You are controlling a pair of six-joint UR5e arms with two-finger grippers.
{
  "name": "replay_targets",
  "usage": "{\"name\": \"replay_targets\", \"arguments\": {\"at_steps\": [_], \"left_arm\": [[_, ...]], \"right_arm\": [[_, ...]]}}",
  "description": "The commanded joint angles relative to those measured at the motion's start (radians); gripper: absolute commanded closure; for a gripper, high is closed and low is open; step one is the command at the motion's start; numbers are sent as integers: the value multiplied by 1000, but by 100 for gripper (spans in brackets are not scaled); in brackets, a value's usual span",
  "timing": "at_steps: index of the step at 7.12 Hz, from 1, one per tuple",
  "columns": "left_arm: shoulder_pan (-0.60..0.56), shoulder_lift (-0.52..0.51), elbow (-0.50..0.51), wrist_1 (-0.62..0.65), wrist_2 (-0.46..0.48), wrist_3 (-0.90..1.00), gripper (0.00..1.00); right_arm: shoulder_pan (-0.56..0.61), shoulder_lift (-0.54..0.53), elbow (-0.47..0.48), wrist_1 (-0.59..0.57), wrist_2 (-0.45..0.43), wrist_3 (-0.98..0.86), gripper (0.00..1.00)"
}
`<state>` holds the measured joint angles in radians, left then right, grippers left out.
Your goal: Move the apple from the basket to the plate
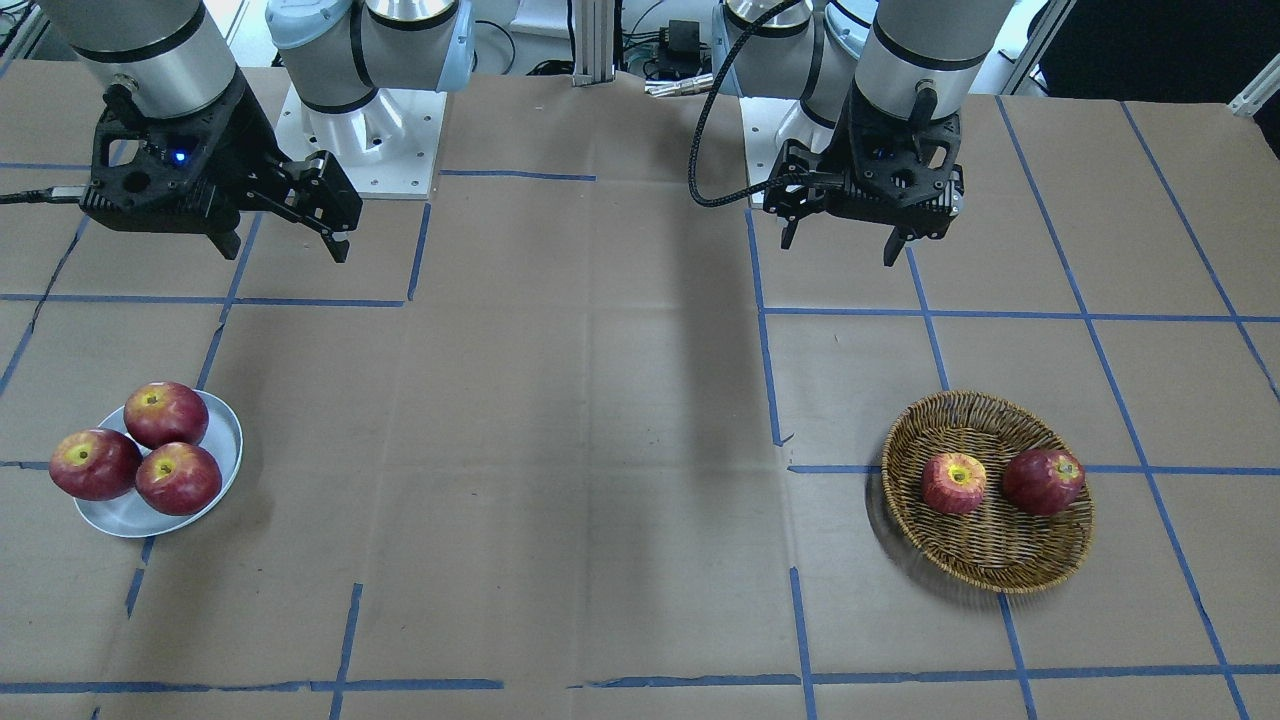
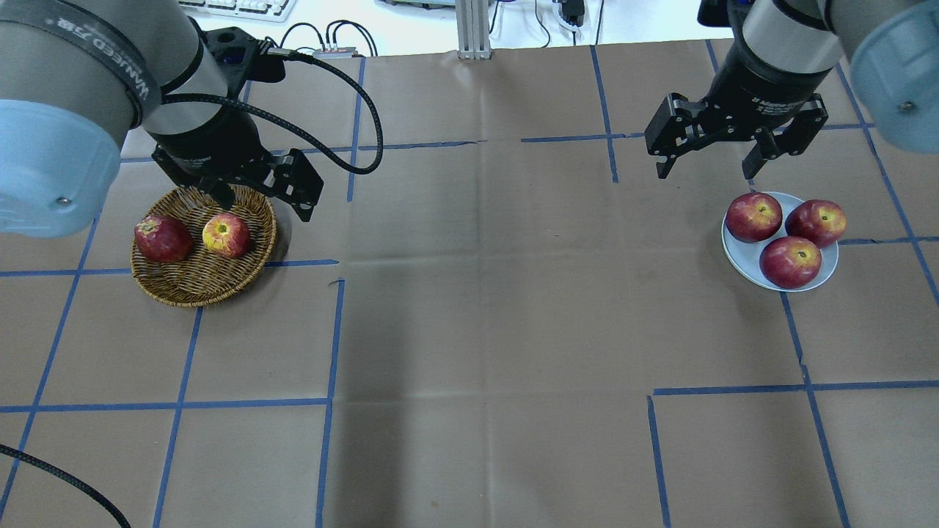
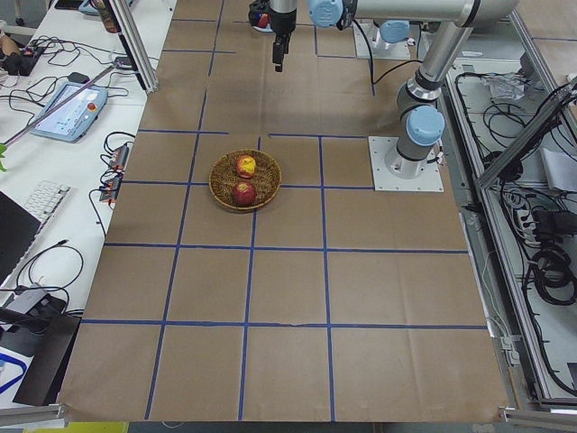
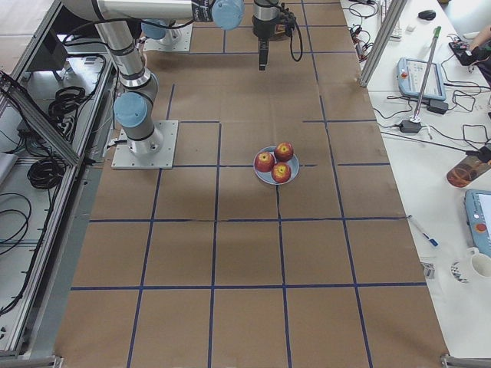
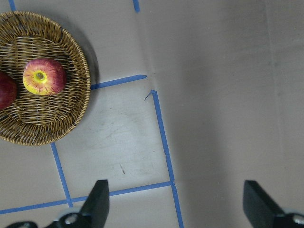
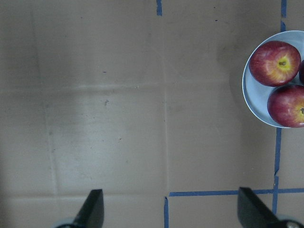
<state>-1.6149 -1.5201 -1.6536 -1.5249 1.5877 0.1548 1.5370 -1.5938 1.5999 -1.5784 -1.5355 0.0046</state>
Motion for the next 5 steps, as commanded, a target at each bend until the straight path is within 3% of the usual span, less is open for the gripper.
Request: {"name": "replay_targets", "arguments": {"at_steps": [1, 5], "left_arm": [[3, -2, -2, 0, 0, 5, 1], [70, -17, -18, -3, -3, 119, 1]], "right_arm": [[0, 0, 0, 0, 0, 0, 0], [0, 0, 0, 0, 0, 0, 0]]}}
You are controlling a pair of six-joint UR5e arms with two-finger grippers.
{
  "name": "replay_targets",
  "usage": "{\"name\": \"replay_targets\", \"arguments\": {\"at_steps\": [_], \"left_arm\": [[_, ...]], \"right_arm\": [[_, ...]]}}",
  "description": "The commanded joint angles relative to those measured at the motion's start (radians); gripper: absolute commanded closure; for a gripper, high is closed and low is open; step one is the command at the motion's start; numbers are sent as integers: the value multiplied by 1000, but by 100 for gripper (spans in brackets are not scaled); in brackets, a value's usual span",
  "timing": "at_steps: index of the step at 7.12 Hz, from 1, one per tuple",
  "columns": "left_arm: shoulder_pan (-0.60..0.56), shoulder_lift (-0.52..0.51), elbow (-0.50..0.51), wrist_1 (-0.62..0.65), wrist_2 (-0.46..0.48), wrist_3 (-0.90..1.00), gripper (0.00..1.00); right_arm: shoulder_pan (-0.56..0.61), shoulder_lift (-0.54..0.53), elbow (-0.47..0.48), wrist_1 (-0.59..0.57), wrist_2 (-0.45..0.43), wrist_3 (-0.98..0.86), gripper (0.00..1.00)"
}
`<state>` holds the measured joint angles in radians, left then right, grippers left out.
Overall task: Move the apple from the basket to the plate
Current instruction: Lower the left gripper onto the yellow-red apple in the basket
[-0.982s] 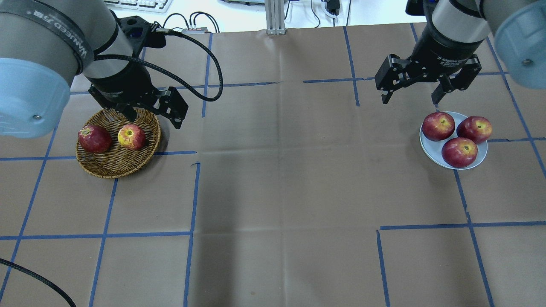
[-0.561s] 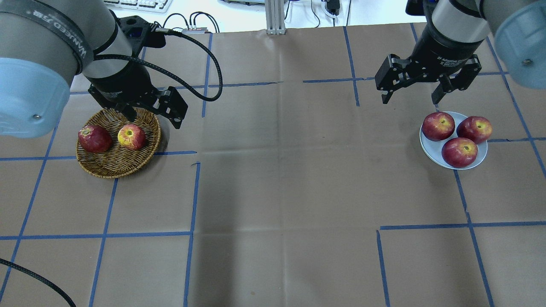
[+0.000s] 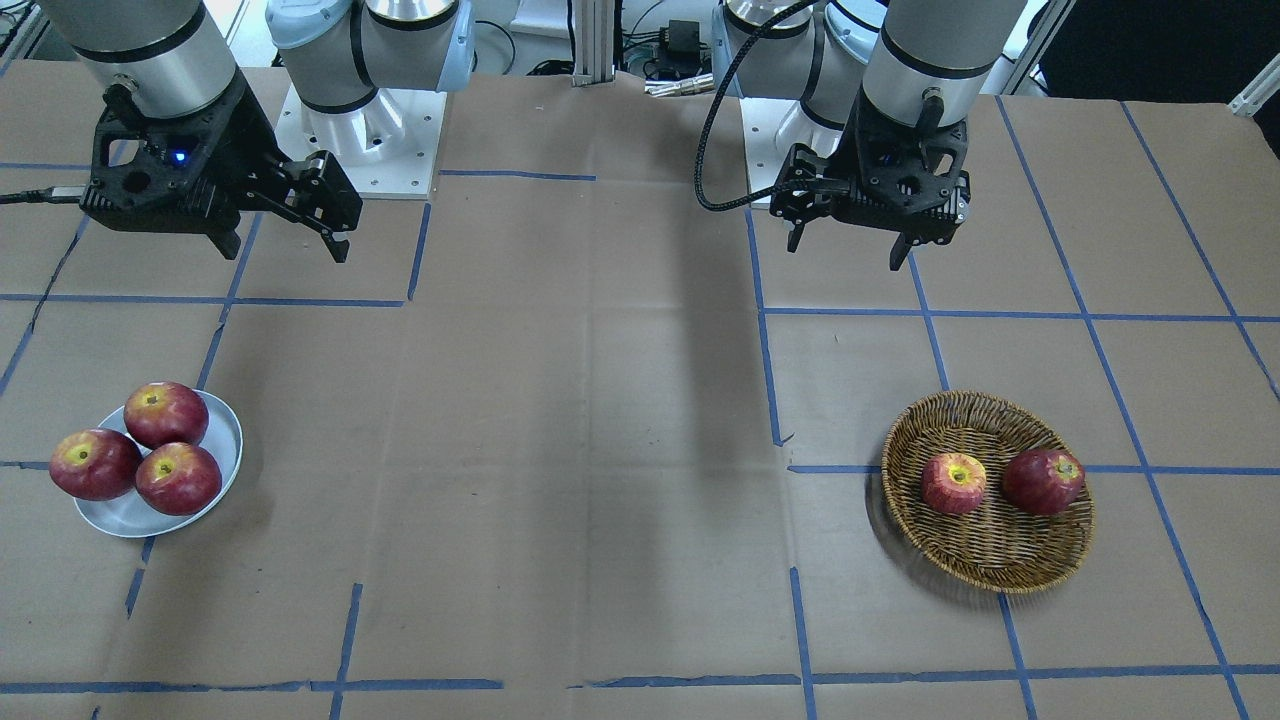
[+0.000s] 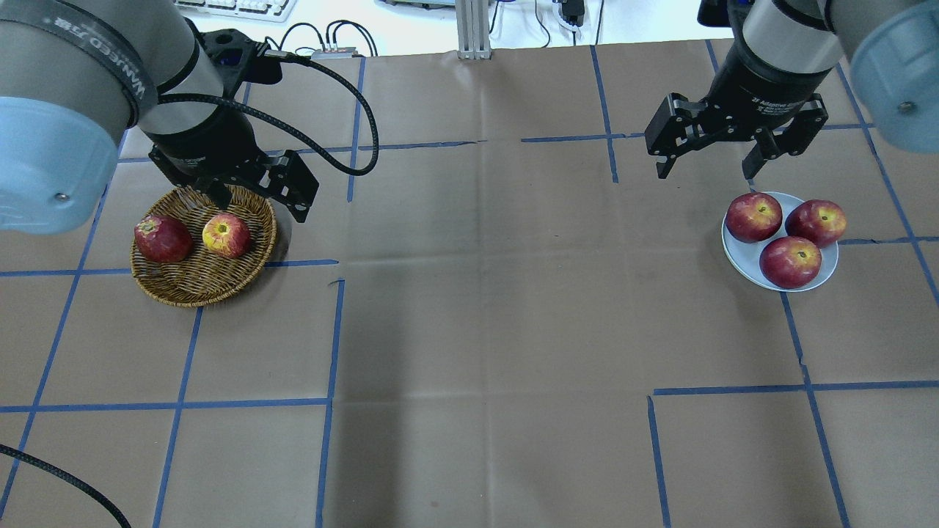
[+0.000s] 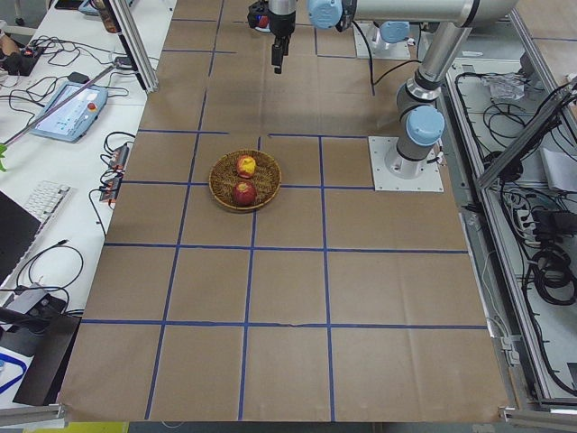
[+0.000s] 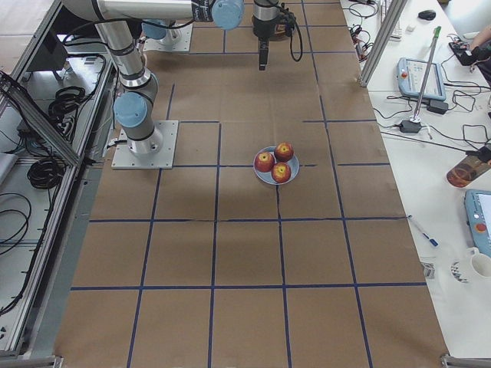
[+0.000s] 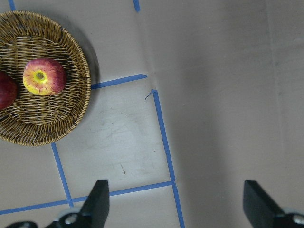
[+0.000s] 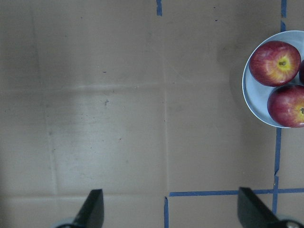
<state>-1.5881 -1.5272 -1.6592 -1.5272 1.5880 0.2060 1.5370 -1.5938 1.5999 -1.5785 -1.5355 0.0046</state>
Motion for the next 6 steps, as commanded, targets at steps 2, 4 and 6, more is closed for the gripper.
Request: {"name": "replay_targets", "arguments": {"at_steps": [2, 4, 6], "left_arm": [[187, -129, -146, 324, -3, 322, 1], [270, -258, -174, 489, -13, 440, 1], [297, -347, -168, 568, -8, 510, 1]], "right_arm": [[0, 0, 0, 0, 0, 0, 0], [0, 0, 0, 0, 0, 0, 0], [0, 0, 0, 0, 0, 0, 0]]}}
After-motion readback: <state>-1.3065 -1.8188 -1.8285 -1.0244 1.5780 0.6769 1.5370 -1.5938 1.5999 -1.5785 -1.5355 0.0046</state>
